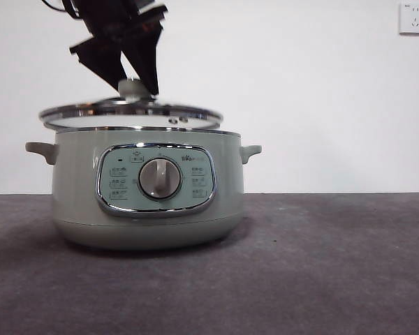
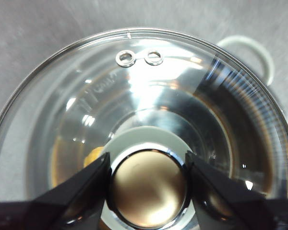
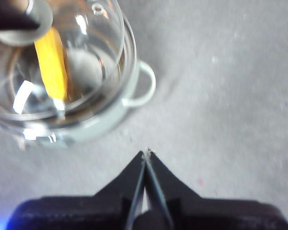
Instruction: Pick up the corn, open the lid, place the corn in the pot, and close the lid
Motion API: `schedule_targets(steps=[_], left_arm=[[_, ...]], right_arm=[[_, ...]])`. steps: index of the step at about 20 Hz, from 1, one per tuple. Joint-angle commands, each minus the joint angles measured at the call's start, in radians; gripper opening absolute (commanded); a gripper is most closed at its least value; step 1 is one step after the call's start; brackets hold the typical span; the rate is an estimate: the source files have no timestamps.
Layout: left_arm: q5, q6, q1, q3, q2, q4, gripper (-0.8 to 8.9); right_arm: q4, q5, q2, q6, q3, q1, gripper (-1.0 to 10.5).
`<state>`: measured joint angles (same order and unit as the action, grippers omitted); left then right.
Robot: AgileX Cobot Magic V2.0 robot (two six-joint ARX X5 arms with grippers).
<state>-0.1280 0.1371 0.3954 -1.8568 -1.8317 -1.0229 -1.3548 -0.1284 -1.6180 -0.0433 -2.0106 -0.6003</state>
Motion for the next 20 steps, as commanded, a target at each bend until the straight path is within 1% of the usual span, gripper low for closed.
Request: schedule_targets(steps=[1,6,13,14,16,20], left_arm=[[-0.003,-0.01,0.01,-0.005,-0.01,0.031,-0.09],[-0.004,-0.01,0.024,-0.005,-0.02,0.036,-0.09],[-0.007,-0.009,0.045,-0.005,-0.02,-0.01,-0.09],[-0.007,-0.009,0.05,-0.005,-0.019,-0.009,-0.09],[-0.006,-0.01,0.063,-0.005,-0.019,-0.012,-0.09],[-0.003,-0.01,0.074,-0.005,-0.02,-0.011,-0.09]], right_arm=[[-0.021,0.0,0.052,-0.011,0.084,0.001,-0.1],[-0.021,-0.003,0.171,-0.01,0.184,0.011,-0.1],[-0.021,-0.002,0.289,-0.025,0.274,0.137,-0.1],[-0.021,0.006,0.299,-0.027,0.283,0.148,-0.1],[-0.021,0.05,0.322,-0.048,0.301,0.161,-0.1],[-0.021,0.099,0.34,-0.049,0.311,0.163,-0.1]])
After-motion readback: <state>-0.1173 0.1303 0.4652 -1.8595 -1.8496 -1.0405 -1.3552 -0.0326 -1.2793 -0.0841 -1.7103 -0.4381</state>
